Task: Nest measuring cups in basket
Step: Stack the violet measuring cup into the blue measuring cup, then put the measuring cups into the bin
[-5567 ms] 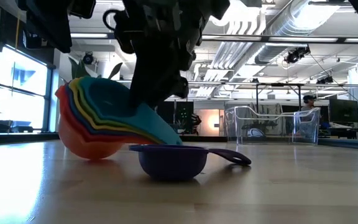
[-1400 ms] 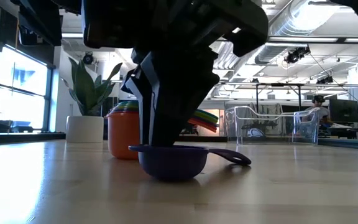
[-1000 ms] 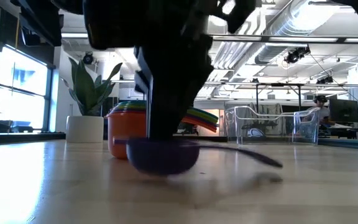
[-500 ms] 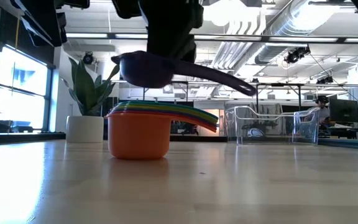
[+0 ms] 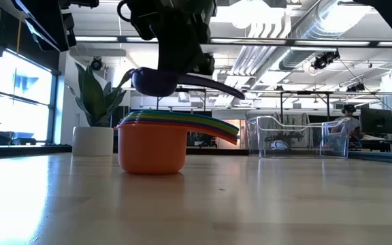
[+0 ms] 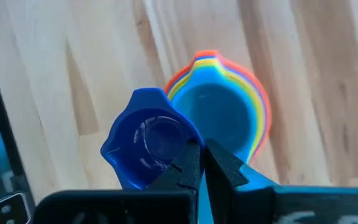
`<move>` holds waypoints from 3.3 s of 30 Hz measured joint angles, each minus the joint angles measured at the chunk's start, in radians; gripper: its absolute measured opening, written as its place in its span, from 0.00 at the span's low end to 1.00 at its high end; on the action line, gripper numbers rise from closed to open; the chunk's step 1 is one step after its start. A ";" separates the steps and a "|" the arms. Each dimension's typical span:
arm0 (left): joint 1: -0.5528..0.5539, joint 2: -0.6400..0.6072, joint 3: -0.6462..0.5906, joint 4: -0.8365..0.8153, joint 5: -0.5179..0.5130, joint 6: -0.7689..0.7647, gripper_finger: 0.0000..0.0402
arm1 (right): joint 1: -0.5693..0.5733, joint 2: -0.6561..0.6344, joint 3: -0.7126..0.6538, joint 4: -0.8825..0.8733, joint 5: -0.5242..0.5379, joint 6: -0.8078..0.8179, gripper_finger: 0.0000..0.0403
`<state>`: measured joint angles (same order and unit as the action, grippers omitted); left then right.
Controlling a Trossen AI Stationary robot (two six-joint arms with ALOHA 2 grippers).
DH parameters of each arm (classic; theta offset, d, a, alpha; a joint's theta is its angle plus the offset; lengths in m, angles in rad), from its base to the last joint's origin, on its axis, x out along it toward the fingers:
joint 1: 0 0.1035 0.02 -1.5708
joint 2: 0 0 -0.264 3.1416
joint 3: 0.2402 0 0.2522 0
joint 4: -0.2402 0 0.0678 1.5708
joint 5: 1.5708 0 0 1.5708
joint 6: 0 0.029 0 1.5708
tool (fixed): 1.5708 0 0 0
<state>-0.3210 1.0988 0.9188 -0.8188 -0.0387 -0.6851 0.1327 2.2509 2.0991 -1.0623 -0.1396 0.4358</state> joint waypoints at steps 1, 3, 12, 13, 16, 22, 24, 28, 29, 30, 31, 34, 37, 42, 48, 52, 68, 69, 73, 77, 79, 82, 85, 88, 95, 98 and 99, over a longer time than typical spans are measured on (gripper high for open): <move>0.000 0.000 0.000 0.000 -0.001 -0.006 0.12 | -0.007 0.000 0.000 0.002 0.000 -0.009 0.00; 0.000 0.000 0.000 0.000 -0.003 -0.009 0.12 | -0.019 0.000 0.000 0.009 0.001 -0.022 0.00; 0.000 0.000 0.000 0.000 -0.002 -0.017 0.12 | -0.043 0.008 -0.003 0.020 0.022 -0.089 0.00; 0.000 0.000 0.000 0.000 -0.002 -0.018 0.12 | -0.043 0.008 -0.003 0.020 0.016 -0.091 0.00; 0.000 0.000 0.000 0.000 -0.002 -0.018 0.12 | -0.043 0.017 -0.003 0.025 0.002 -0.106 0.00; -0.001 0.000 0.000 0.002 0.001 -0.018 0.12 | -0.040 0.035 -0.004 0.025 -0.017 -0.132 0.00; 0.000 0.000 0.000 0.002 0.001 -0.018 0.12 | -0.039 0.035 -0.004 0.032 -0.016 -0.137 0.00; 0.000 0.000 0.000 0.003 0.000 -0.020 0.12 | -0.039 0.035 -0.004 0.035 -0.015 -0.157 0.02; 0.000 0.000 0.000 0.003 0.000 -0.020 0.12 | -0.038 0.035 -0.004 0.035 -0.015 -0.162 0.04; 0.000 0.000 0.000 0.002 0.001 -0.020 0.12 | -0.038 0.035 -0.004 0.035 -0.015 -0.166 0.06; 0.000 0.000 0.000 0.002 0.001 -0.020 0.12 | -0.037 0.035 -0.004 0.035 -0.009 -0.168 0.08; -0.001 0.000 0.000 0.002 0.000 -0.020 0.12 | -0.036 0.035 -0.004 0.036 0.015 -0.160 0.13; 0.000 0.000 0.000 0.003 -0.002 -0.020 0.12 | -0.036 0.035 -0.004 0.036 0.014 -0.146 0.17; 0.000 0.000 0.000 0.003 -0.004 -0.020 0.12 | -0.041 0.034 0.007 0.016 -0.029 -0.105 0.20; 0.000 0.000 0.000 0.003 -0.005 -0.001 0.12 | -0.024 0.032 0.098 -0.139 -0.031 -0.026 0.20; 0.000 0.000 0.000 0.003 -0.002 0.009 0.12 | 0.027 0.031 0.164 -0.260 0.052 -0.045 0.20; 0.000 0.000 0.000 0.010 0.001 0.039 0.12 | 0.138 0.031 0.193 -0.476 0.140 -0.043 0.20; 0.000 0.000 0.000 0.010 0.001 0.034 0.12 | 0.138 0.031 0.193 -0.482 0.140 -0.054 0.20; 0.000 0.000 0.000 0.009 0.001 0.034 0.12 | 0.135 0.031 0.192 -0.483 0.152 -0.123 0.20; 0.000 0.000 0.000 0.009 0.001 0.034 0.12 | 0.124 0.031 0.192 -0.484 0.164 -0.192 0.20; 0.000 0.000 0.000 0.009 0.001 0.035 0.12 | 0.119 0.031 0.192 -0.495 0.165 -0.227 0.20; 0.000 0.000 0.000 0.009 0.001 0.034 0.12 | 0.113 0.031 0.192 -0.507 0.165 -0.279 0.20; 0.000 0.000 0.000 0.009 0.001 0.034 0.12 | 0.110 0.030 0.192 -0.509 0.161 -0.315 0.20; 0.000 0.000 0.000 0.009 0.001 0.034 0.12 | 0.109 0.018 0.191 -0.509 0.159 -0.340 0.20; 0.000 0.000 0.000 0.009 0.001 0.034 0.12 | 0.109 -0.050 0.126 -0.508 0.166 -0.373 0.20; 0.000 0.000 0.000 0.009 0.001 0.034 0.12 | 0.110 -0.115 0.017 -0.479 0.166 -0.366 0.20; 0.000 0.000 0.000 0.009 0.001 0.034 0.12 | 0.110 -0.146 -0.030 -0.446 0.161 -0.362 0.20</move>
<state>-0.3210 1.0988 0.9188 -0.8101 -0.0376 -0.6510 0.2424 2.1046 2.0687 -1.5081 0.0210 0.0741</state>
